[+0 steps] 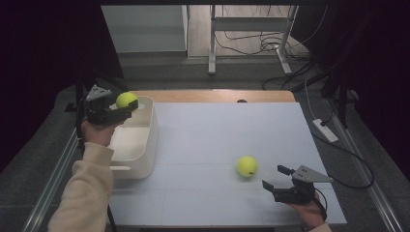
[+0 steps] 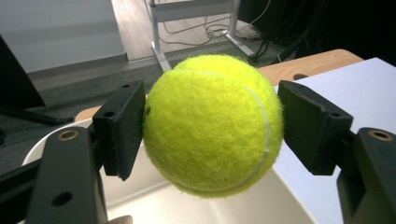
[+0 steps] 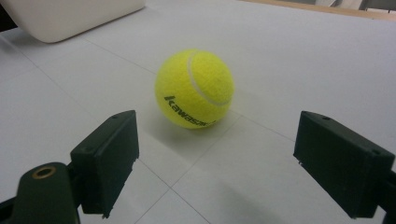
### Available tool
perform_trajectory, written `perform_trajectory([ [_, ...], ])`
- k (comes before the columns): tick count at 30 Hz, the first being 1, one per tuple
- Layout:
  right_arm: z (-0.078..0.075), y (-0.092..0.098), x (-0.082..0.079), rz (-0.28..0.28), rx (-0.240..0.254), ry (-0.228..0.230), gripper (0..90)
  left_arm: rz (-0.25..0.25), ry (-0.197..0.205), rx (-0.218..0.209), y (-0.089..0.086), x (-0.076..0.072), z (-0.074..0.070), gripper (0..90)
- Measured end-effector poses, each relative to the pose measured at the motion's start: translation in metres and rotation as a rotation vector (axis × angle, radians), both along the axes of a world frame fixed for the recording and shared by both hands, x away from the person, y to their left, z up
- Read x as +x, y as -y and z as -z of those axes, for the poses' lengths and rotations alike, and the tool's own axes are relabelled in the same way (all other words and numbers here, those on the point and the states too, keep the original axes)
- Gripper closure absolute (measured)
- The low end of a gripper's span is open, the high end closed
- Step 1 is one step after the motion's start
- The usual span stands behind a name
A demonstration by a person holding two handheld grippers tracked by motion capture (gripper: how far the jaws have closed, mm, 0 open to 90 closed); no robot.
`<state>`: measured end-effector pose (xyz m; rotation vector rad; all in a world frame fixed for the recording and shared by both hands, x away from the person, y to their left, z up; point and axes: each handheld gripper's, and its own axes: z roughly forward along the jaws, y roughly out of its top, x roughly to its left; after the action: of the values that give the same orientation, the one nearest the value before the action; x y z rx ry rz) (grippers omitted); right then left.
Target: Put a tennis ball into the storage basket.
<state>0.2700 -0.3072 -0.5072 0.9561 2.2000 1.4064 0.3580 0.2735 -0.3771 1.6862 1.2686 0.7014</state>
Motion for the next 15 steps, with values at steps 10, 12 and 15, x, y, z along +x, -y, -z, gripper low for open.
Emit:
perform_trajectory([
  [10, 0.0, 0.0, 0.0, 0.0, -0.001, 0.001, 14.0, -0.032, -0.03, 0.008, -0.011, 0.002, 0.007, 28.0],
  [12, 0.0, 0.001, 0.0, 0.001, 0.0, 0.001, 13.9, -0.037, -0.028, 0.01, -0.012, 0.002, 0.007, 28.0],
  [15, 0.0, 0.001, 0.0, 0.001, -0.001, 0.0, 14.0, -0.041, -0.03, 0.016, -0.012, 0.002, 0.007, 28.0],
])
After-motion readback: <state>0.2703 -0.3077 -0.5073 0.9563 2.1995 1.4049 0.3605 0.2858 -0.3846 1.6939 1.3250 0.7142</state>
